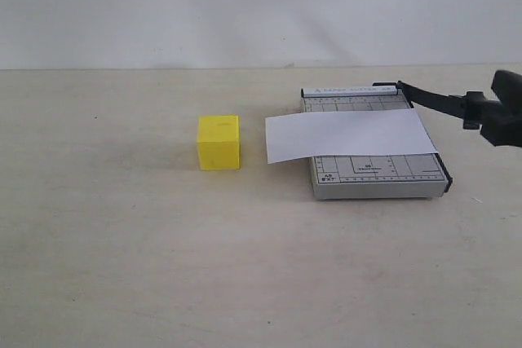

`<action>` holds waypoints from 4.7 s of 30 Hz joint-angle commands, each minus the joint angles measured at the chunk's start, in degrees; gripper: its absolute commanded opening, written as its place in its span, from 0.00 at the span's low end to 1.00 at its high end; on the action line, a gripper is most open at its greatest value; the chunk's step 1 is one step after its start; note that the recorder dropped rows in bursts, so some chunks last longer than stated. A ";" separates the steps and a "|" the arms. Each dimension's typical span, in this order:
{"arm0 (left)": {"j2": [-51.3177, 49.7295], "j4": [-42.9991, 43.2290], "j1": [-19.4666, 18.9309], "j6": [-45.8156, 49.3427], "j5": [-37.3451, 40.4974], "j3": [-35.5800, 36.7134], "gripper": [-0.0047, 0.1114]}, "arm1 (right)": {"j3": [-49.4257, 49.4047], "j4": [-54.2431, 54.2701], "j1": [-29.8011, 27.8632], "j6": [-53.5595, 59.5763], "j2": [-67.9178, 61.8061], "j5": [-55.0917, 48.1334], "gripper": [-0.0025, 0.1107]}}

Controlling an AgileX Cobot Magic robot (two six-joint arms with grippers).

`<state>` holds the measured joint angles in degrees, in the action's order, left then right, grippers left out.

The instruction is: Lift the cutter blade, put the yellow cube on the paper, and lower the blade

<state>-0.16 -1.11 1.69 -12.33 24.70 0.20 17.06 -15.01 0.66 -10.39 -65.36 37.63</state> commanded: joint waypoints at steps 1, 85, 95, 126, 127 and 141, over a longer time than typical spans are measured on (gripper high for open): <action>0.16 0.08 0.20 -0.11 -0.71 -0.20 0.08 | 0.23 -0.64 0.03 0.53 0.51 1.52 0.47; -112.75 -7.16 50.17 11.25 -17.83 -77.82 0.08 | -6.64 4.18 -0.08 2.22 49.24 -51.96 0.02; -136.06 -6.62 48.59 11.70 -16.68 -102.28 0.08 | -6.64 4.18 -0.08 2.10 49.24 -52.06 0.02; -143.57 -6.79 51.18 13.24 -15.38 -110.88 0.08 | -6.64 4.30 -0.08 1.74 49.24 -51.43 0.02; -143.69 -6.79 51.18 13.24 -15.63 -110.88 0.08 | -6.64 4.30 -0.08 1.74 49.24 -51.43 0.02; -148.93 -7.64 51.01 13.24 -8.62 -122.62 0.08 | -6.64 4.30 -0.08 1.61 49.24 -51.57 0.02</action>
<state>-147.65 -7.81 52.70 0.68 13.78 -119.70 10.74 -10.95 0.66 -8.55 -16.26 -14.64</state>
